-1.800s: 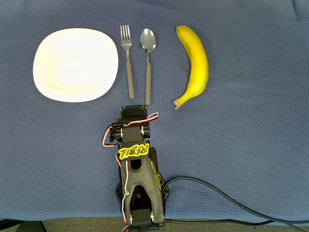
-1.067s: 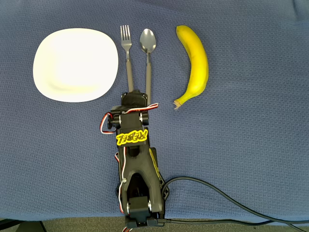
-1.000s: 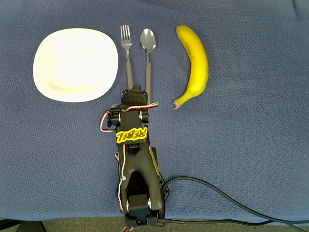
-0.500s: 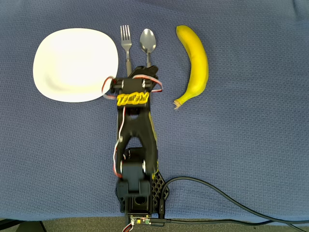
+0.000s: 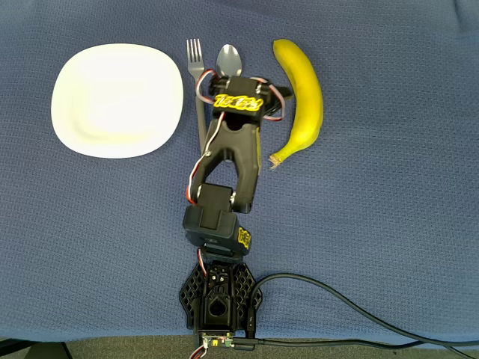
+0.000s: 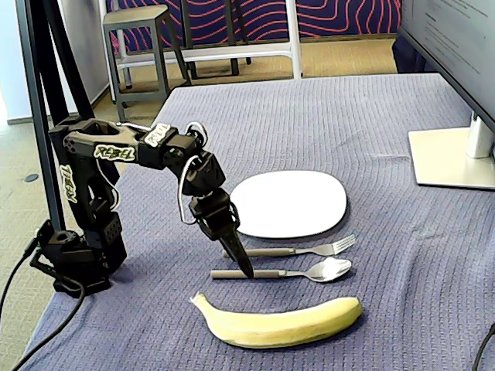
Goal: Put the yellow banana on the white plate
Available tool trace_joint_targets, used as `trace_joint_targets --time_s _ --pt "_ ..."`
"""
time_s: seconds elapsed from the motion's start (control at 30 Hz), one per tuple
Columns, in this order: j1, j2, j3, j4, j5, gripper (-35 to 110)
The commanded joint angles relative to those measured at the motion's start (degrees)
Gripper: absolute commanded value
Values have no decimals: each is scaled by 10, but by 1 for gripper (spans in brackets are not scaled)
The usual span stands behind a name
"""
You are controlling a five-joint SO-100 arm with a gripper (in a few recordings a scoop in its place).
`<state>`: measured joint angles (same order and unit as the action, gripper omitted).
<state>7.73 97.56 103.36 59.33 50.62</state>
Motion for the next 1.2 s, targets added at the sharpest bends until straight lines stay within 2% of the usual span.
trace_joint_targets --time_s 0.0,0.23,0.83,0.97,1.17 --pt "34 -11 -101 23 -17 37" --pt "74 -93 -240 62 0 39" --pt "106 -277 -367 98 62 40" --pt "105 -291 -384 108 87 31" --pt "103 -308 -381 115 81 41"
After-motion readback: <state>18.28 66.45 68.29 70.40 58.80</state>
